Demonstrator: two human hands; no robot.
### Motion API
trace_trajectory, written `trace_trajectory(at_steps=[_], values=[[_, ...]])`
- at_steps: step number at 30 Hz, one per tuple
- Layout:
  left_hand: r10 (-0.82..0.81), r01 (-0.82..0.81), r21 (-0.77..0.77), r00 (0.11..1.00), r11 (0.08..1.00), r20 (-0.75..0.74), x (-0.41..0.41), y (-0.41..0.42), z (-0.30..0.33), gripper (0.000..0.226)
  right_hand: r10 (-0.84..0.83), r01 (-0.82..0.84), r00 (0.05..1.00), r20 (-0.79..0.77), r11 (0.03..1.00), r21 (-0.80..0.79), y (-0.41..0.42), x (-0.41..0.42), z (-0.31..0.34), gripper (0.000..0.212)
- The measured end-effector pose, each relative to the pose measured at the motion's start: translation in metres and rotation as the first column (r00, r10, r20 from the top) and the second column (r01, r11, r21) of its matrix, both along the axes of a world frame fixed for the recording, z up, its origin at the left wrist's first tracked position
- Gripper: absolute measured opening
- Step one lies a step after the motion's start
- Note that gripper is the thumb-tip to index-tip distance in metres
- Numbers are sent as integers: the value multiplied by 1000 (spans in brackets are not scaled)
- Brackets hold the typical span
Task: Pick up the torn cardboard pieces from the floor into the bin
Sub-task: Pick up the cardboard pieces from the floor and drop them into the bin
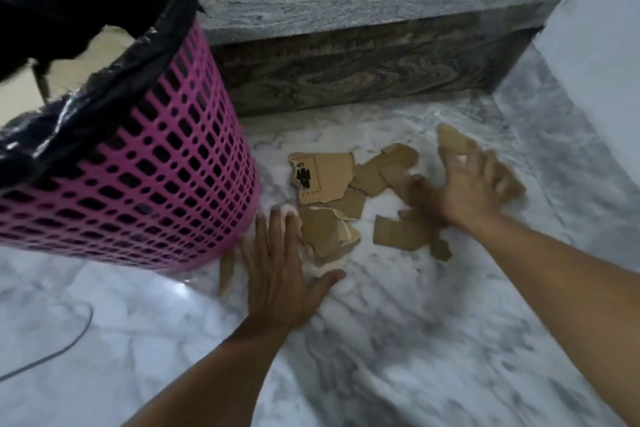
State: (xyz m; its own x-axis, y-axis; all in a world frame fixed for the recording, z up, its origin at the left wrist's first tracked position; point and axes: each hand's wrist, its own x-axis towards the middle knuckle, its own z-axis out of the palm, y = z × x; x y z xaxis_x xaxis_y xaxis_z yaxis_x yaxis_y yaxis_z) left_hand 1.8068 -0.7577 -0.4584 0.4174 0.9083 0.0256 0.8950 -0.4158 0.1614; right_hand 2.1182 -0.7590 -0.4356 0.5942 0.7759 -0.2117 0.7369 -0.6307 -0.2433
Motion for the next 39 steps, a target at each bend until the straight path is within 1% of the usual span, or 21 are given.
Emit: trace_trajectory(at_steps=[2,3,5,7,8,9,11,13,14,16,18,20,23,24,26,28,29,32,34,37,39], values=[[176,-175,-53,984,983,12,-8,-8,2,119,-129,113,986,-106,984,-140,-10,15,-1,101],[233,-233,-79,973,969,-11,-8,-12,4,121,-148,118,978,-145,973,-196,-15,14,0,105],[373,-377,-167,926,911,-52,0,-18,11,123,-105,67,982,-158,971,-231,-25,-1,5,95],[595,-592,-305,799,746,-95,12,-20,17,129,-30,5,991,-134,983,-186,-33,-24,11,83],[674,-666,-339,730,665,-113,15,-20,18,131,16,-34,994,-107,986,-162,-36,-37,12,81],[714,-703,-350,689,619,-123,18,-18,19,132,65,-74,996,-67,987,-146,-39,-48,16,79],[728,-714,-337,676,613,-109,24,-14,21,126,131,-131,991,-13,982,-132,-38,-62,19,77],[701,-671,-308,713,675,-16,31,-9,21,112,123,-121,992,8,989,-85,-33,-66,26,73],[670,-626,-298,740,721,68,34,-8,21,105,98,-98,995,9,995,-33,-29,-66,28,68],[543,-470,-283,783,836,304,41,-5,21,92,56,-57,998,23,998,38,-17,-61,32,57],[391,-305,-248,776,919,495,46,0,19,79,-13,12,1000,16,999,51,0,-48,32,54],[334,-258,-213,759,942,559,48,10,21,71,-89,90,995,-43,996,27,18,-31,32,63],[378,-326,-193,769,926,516,55,36,26,72,-189,186,961,-201,982,-29,41,-14,38,86],[412,-346,-222,780,911,471,59,46,29,75,-211,201,939,-270,977,-65,49,-12,39,95],[436,-319,-349,833,881,340,68,69,37,90,-176,127,926,-335,978,-164,67,-17,40,113],[307,-181,-507,935,843,177,73,91,44,115,-65,-19,947,-314,966,-257,80,-31,39,133],[207,-111,-569,972,815,107,74,100,48,125,0,-87,956,-294,955,-285,81,-38,36,135],[-36,-17,-639,997,769,-69,73,117,51,134,180,-217,969,-170,949,-231,71,-51,30,112],[-92,-10,-608,987,794,-135,72,120,51,132,221,-241,967,-126,954,-176,65,-54,31,101],[-79,11,-536,992,844,-103,69,118,48,112,197,-227,952,-233,968,-110,62,-52,32,97],[5,11,-480,999,877,32,67,116,46,85,173,-219,943,-284,966,-136,60,-50,34,103]])
